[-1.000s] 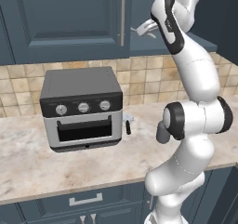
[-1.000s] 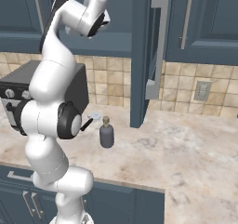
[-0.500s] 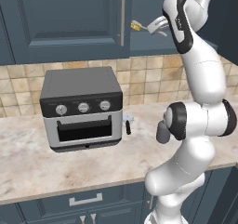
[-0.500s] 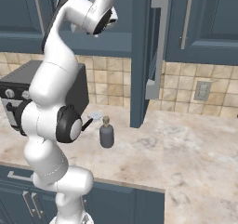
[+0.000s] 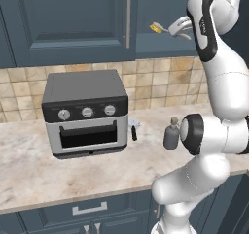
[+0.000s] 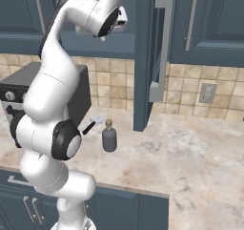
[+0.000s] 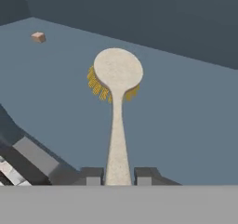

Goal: Pick the dish brush and soap dispenser from the cabinet and place them on the counter.

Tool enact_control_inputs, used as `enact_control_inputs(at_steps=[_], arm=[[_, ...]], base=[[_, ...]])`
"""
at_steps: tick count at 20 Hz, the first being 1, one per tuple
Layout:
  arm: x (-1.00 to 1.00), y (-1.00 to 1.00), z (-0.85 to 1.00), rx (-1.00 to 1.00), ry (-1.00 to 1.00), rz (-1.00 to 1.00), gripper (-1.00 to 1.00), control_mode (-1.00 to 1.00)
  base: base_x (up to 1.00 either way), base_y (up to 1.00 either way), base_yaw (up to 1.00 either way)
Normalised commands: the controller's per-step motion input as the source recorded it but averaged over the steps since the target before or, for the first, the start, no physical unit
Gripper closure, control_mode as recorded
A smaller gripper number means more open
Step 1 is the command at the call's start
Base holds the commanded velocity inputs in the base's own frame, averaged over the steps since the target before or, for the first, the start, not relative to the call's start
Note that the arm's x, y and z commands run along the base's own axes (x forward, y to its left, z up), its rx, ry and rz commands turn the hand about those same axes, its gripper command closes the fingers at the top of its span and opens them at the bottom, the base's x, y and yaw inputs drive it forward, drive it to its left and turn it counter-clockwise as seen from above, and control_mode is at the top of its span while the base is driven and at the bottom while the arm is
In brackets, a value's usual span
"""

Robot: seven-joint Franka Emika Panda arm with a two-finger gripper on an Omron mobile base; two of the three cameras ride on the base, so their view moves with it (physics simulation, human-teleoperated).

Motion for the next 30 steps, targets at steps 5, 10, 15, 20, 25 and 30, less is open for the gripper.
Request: enact_control_inputs(at_steps=[5, 10, 15, 20, 25, 30], arm=[[-0.87, -0.14, 0.0, 0.0, 0.0, -0.12, 1.0, -1.0], [-0.82, 0.0, -0.08, 0.01, 0.01, -0.13, 1.0, -1.0], [-0.76, 0.03, -0.15, 0.0, 0.0, -0.11, 1.0, -1.0], [-0.74, 0.09, -0.14, 0.0, -0.01, -0.07, 1.0, -1.0], [-0.79, 0.22, -0.05, -0.04, -0.04, 0.0, 1.0, -1.0], [-0.68, 0.32, -0.09, -0.07, -0.02, 0.03, 1.0, -1.0]], base=[[0.0, 0.0, 0.0], [0.0, 0.0, 0.0], [0.0, 0.0, 0.0], [0.0, 0.0, 0.0], [0.0, 0.0, 0.0], [0.0, 0.0, 0.0]])
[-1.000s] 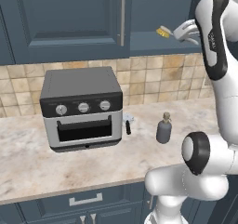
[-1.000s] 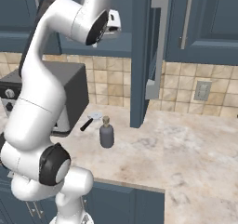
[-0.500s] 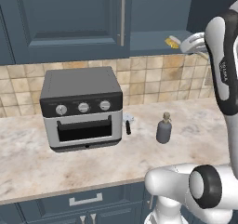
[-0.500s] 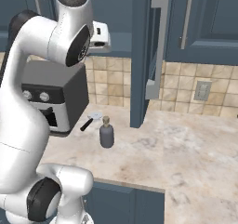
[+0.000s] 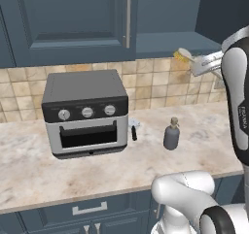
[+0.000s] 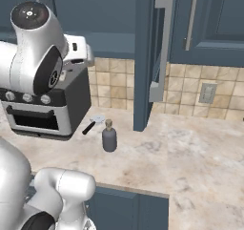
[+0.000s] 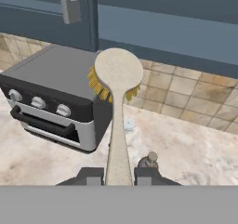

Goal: Pick the dish brush and soap dispenser from the cabinet and place them on the counter.

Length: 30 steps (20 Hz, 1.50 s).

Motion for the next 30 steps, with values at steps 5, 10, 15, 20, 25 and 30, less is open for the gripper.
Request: enact_control_inputs(at_steps=[5, 10, 15, 20, 25, 30], arm=[[-0.52, 0.33, -0.2, -0.06, 0.0, 0.02, 1.0, -1.0], [-0.14, 0.15, -0.31, -0.01, 0.0, -0.03, 1.0, -1.0], [-0.01, 0.15, -0.11, -0.02, -0.05, -0.09, 1.0, -1.0], [0.1, 0.17, -0.21, -0.08, -0.12, -0.14, 1.0, -1.0], [0.01, 0.03, -0.55, -0.03, -0.02, -0.15, 1.0, -1.0], [0.0, 0.0, -0.57, 0.0, 0.0, -0.13, 1.0, -1.0]], base=[[0.0, 0.0, 0.0], [0.0, 0.0, 0.0], [0.0, 0.0, 0.0], [0.0, 0.0, 0.0], [0.0, 0.0, 0.0], [0.0, 0.0, 0.0]])
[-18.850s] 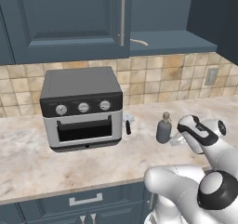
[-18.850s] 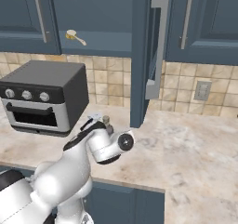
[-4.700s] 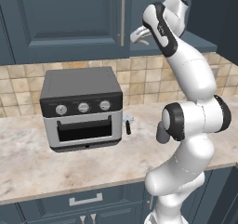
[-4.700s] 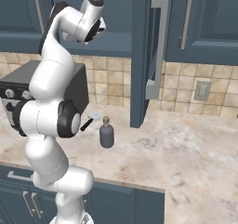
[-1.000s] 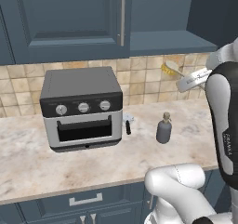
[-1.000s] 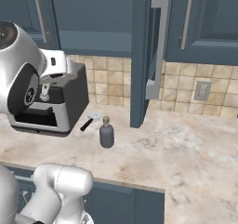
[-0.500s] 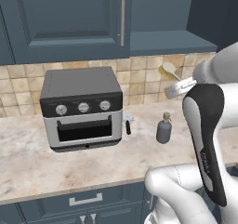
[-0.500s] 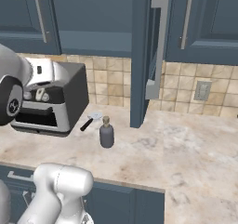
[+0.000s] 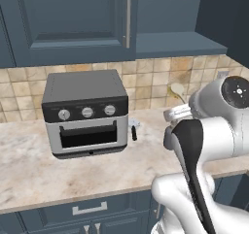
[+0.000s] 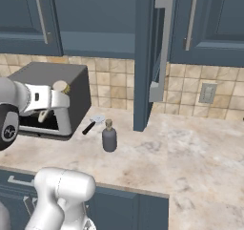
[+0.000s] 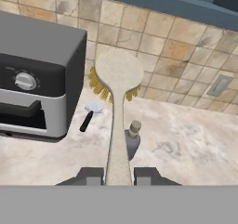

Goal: Pick the dish brush and soap dispenser from the cabinet and place them on the counter.

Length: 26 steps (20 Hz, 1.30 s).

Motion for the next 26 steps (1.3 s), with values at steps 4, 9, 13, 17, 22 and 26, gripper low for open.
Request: enact_control_inputs(at_steps=[4, 9, 13, 17, 22, 26], arm=[[0.06, 0.08, -0.4, 0.01, 0.0, -0.04, 1.0, -1.0], [0.12, 0.08, -0.24, 0.03, 0.0, 0.0, 1.0, -1.0], [0.06, 0.11, -0.27, 0.05, 0.0, 0.0, 1.0, -1.0], [0.01, 0.07, -0.36, 0.05, 0.0, 0.0, 1.0, -1.0], [0.04, 0.04, -0.48, 0.03, -0.02, 0.0, 1.0, -1.0], [0.24, 0.0, -0.53, 0.02, -0.01, 0.0, 1.0, -1.0]], base=[[0.0, 0.0, 0.0], [0.0, 0.0, 0.0], [0.0, 0.0, 0.0], [0.0, 0.0, 0.0], [0.0, 0.0, 0.0], [0.0, 0.0, 0.0]])
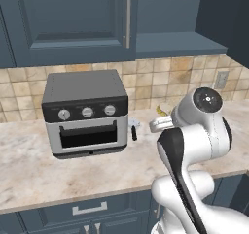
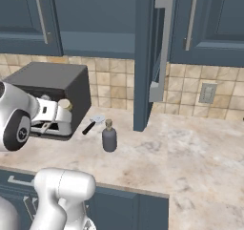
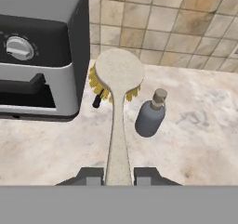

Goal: Pick the dish brush and soap dispenser from the cabinet and place them on the counter.

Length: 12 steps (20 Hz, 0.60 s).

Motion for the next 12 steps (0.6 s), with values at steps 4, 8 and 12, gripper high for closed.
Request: enact_control_inputs(at_steps=[4, 8, 12], arm=[[0.32, 0.0, -0.57, 0.03, 0.0, 0.0, 1.0, -1.0], [0.31, 0.0, -0.62, 0.04, 0.0, 0.0, 1.0, -1.0], [0.23, 0.0, -0.66, 0.02, 0.0, -0.01, 1.0, -1.0]], base=[[0.0, 0.0, 0.0], [0.0, 0.0, 0.0], [0.0, 0.0, 0.0]])
